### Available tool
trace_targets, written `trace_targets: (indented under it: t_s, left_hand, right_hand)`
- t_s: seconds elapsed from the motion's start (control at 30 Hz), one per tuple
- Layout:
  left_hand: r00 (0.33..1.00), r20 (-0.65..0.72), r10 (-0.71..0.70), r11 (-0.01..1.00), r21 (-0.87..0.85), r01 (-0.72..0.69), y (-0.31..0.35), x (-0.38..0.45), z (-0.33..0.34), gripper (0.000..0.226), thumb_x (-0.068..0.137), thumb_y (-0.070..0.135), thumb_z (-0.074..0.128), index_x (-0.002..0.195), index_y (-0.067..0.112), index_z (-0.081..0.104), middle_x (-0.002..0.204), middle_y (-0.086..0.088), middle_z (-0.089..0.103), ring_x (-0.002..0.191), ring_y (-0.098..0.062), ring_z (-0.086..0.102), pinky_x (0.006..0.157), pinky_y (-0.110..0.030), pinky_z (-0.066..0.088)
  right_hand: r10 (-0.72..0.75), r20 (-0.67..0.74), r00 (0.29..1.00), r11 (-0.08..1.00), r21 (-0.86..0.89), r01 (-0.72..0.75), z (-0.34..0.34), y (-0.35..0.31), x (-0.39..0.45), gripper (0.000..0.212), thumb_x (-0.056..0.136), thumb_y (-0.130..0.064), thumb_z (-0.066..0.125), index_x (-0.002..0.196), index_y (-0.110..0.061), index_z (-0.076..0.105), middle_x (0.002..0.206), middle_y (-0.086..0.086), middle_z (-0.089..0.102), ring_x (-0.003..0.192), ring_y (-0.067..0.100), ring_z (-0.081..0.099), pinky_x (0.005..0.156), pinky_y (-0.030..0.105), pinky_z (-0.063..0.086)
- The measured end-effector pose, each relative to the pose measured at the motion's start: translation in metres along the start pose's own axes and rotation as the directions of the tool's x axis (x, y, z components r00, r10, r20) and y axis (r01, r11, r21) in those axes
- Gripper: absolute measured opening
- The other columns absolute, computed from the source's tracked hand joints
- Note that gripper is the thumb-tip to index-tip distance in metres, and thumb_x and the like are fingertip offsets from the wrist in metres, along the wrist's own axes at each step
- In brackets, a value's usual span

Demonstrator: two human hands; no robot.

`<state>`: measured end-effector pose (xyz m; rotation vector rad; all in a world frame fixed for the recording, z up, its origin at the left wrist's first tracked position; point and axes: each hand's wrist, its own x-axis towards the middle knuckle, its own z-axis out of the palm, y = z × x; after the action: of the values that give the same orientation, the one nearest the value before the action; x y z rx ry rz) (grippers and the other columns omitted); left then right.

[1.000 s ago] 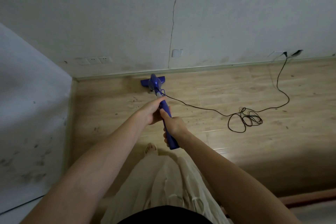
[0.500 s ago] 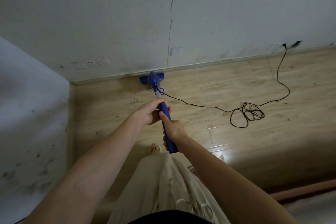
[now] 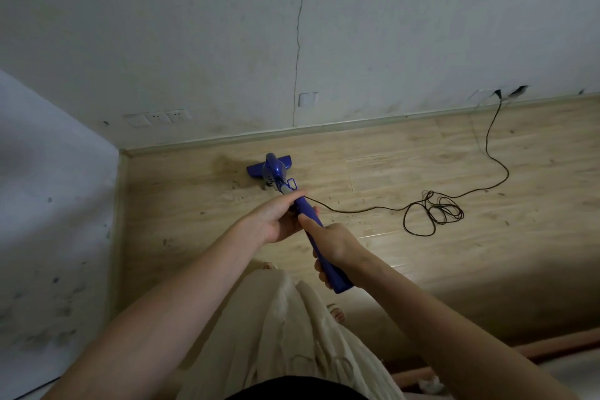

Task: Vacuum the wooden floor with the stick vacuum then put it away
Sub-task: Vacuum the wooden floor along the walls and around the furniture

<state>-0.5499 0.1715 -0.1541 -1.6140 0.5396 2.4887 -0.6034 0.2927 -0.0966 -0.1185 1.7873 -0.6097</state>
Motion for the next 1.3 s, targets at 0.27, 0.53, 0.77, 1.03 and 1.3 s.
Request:
trace_targets:
  t_s: [0.27, 0.53, 0.77, 1.03, 1.3]
  left_hand:
    - [0.989, -0.098, 0.108, 0.988, 0.122, -0.096, 0.031, 0.016, -0.022, 0.032, 0.086, 0.032, 0.07, 0.098, 0.005, 0.058, 0.087, -0.009, 0.063, 0.076, -0.017, 0.062, 0.073, -0.029, 0.055]
    - [0.987, -0.119, 0.108, 0.985, 0.149, -0.089, 0.04, 0.024, -0.038, 0.033, 0.081, 0.036, 0.074, 0.096, 0.009, 0.061, 0.085, -0.006, 0.066, 0.073, -0.015, 0.062, 0.077, -0.029, 0.054]
    - [0.99, -0.096, 0.107, 0.993, 0.06, -0.101, 0.035, 0.005, -0.029, 0.049, 0.076, 0.037, 0.078, 0.111, 0.008, 0.061, 0.092, -0.006, 0.062, 0.076, -0.016, 0.061, 0.072, -0.026, 0.057]
    - [0.998, -0.051, 0.049, 0.994, -0.093, -0.054, -0.007, -0.017, -0.025, 0.034, 0.08, 0.034, 0.075, 0.096, 0.01, 0.058, 0.078, -0.004, 0.056, 0.067, -0.013, 0.054, 0.062, -0.023, 0.05]
    - [0.989, -0.102, 0.104, 0.969, -0.215, -0.124, 0.022, -0.014, -0.053, 0.04, 0.076, 0.033, 0.079, 0.103, 0.011, 0.059, 0.077, -0.004, 0.058, 0.069, -0.013, 0.057, 0.075, -0.023, 0.052]
  right_hand:
    - [-0.02, -0.032, 0.999, 0.992, 0.121, 0.024, 0.036, -0.026, 0.033, 0.051, 0.094, -0.057, 0.048, 0.085, -0.007, 0.051, 0.069, 0.008, 0.054, 0.047, 0.016, 0.05, 0.043, 0.023, 0.045]
    - [-0.041, -0.055, 0.998, 0.999, 0.028, 0.043, 0.049, -0.034, 0.038, 0.045, 0.096, -0.052, 0.048, 0.079, -0.011, 0.046, 0.069, 0.006, 0.052, 0.046, 0.014, 0.049, 0.044, 0.023, 0.044]
    - [-0.016, 0.014, 1.0, 0.997, -0.071, 0.017, 0.027, -0.048, 0.015, 0.049, 0.095, -0.055, 0.048, 0.09, -0.006, 0.049, 0.063, 0.008, 0.055, 0.042, 0.016, 0.049, 0.042, 0.021, 0.045]
    - [-0.019, 0.116, 0.993, 0.968, -0.245, 0.047, 0.002, -0.032, -0.025, 0.048, 0.096, -0.052, 0.048, 0.096, -0.004, 0.049, 0.065, 0.008, 0.056, 0.045, 0.014, 0.051, 0.042, 0.022, 0.045]
    - [-0.054, 0.143, 0.988, 0.962, -0.257, 0.09, 0.025, -0.063, -0.005, 0.048, 0.095, -0.053, 0.05, 0.092, -0.005, 0.049, 0.063, 0.009, 0.056, 0.043, 0.016, 0.05, 0.042, 0.021, 0.044]
